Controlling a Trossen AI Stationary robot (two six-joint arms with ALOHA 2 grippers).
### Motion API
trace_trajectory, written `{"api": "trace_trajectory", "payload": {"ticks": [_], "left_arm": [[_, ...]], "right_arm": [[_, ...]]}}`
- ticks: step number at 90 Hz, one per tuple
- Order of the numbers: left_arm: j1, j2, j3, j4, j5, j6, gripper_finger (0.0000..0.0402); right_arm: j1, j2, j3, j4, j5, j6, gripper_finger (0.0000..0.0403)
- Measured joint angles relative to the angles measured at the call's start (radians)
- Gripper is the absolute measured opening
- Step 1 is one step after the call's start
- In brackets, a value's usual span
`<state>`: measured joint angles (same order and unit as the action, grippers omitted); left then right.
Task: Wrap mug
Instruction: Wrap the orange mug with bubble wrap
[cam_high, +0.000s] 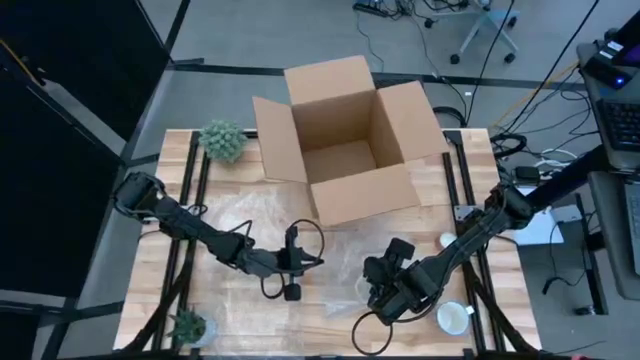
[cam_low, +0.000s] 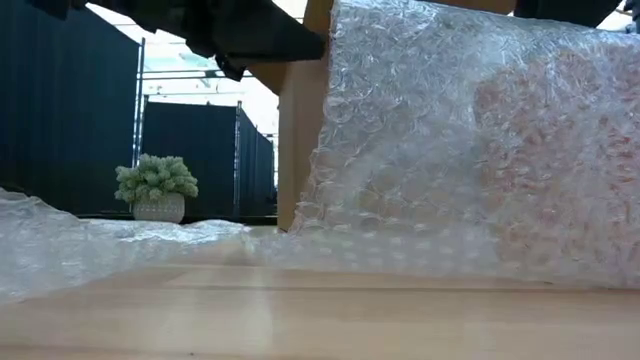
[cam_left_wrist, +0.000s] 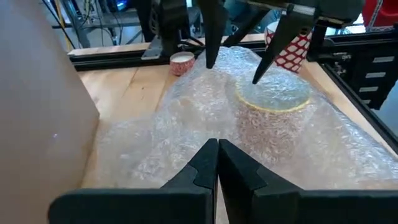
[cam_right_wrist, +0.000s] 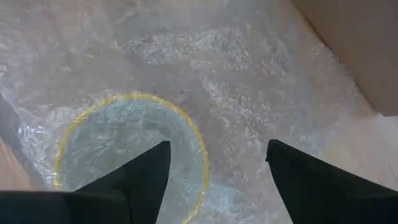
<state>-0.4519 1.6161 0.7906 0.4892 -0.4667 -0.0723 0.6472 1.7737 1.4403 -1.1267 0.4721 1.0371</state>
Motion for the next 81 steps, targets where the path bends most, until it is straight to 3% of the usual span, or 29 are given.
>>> {"api": "trace_trajectory", "payload": {"ticks": [81], "left_arm": [[0.000, 0.000, -0.001, -0.005, 0.002, 0.000, 0.0000]], "right_arm": [[-0.013, 0.072, -0.055, 0.057, -0.027, 0.022, 0.0254]]}}
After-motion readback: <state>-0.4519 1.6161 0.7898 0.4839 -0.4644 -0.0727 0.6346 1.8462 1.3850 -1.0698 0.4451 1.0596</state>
